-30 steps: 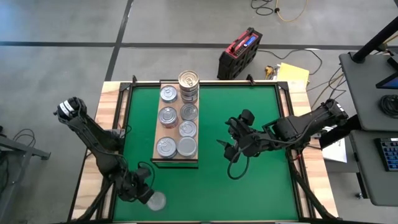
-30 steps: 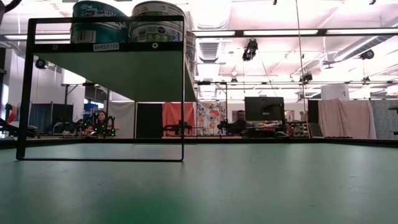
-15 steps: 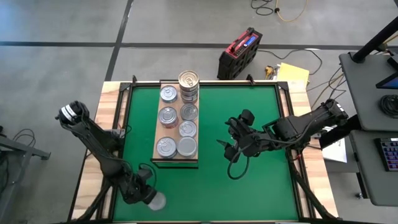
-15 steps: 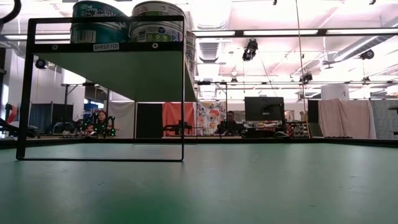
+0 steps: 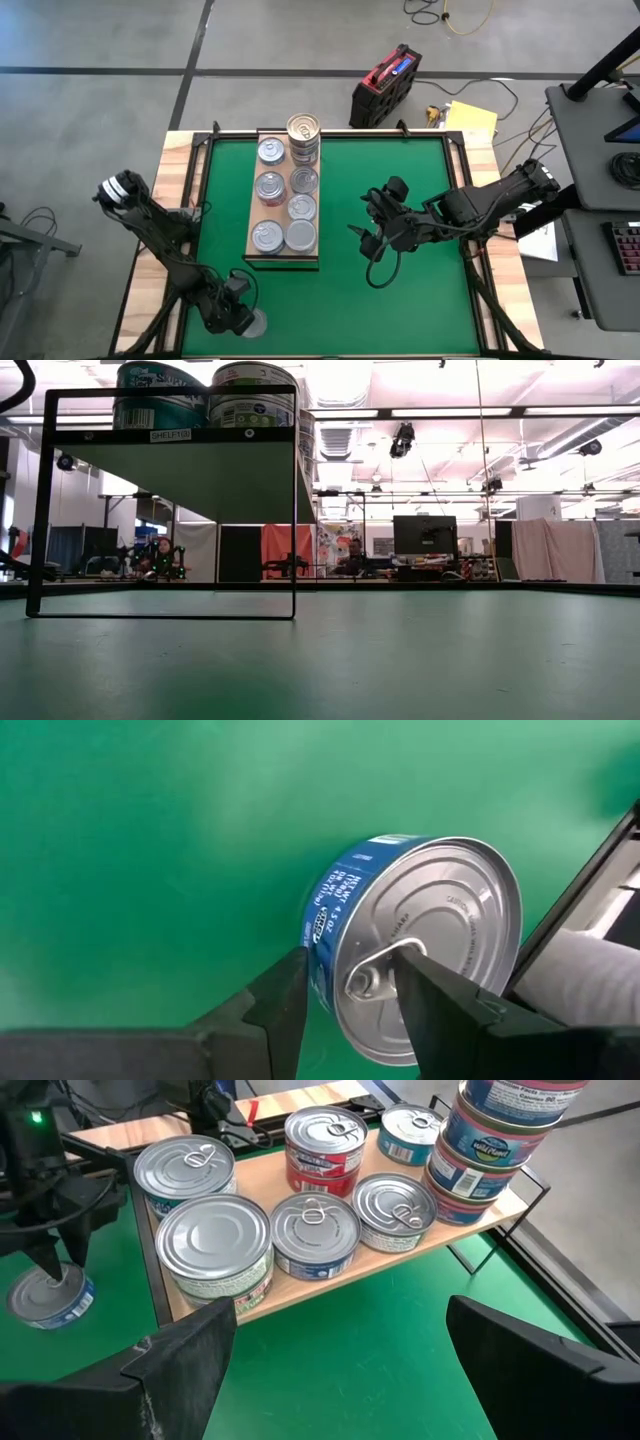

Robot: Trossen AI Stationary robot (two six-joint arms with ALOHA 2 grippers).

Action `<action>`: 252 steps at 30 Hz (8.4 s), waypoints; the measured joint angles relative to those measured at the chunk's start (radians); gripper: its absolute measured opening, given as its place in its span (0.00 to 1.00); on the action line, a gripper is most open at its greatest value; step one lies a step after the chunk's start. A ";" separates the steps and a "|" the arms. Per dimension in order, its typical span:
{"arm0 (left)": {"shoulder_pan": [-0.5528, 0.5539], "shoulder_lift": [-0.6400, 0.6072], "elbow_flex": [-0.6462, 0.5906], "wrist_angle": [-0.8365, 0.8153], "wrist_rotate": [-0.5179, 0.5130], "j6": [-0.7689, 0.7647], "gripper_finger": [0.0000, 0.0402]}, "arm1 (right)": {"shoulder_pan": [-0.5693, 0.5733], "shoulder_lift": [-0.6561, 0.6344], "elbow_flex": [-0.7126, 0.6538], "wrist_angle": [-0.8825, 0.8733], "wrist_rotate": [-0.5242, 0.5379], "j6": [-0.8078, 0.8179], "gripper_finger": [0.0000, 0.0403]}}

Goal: Stack canned seafood by type on shelf
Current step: Stack the blue tuna can on top of the blue tuna cans on the shelf, then stack the blue tuna can on top of the blue tuna can on the shelf

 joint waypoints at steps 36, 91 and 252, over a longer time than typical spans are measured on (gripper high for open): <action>0.000 0.031 0.080 0.030 -0.121 0.120 0.00 | -0.013 0.000 0.000 0.004 0.002 0.105 0.88; 0.003 0.149 0.116 0.163 -0.148 0.938 0.00 | 0.291 0.236 -0.001 0.233 -0.129 0.436 0.03; -0.083 0.275 0.104 0.227 -0.282 0.124 0.00 | 0.180 0.647 0.135 0.289 -0.372 1.050 0.03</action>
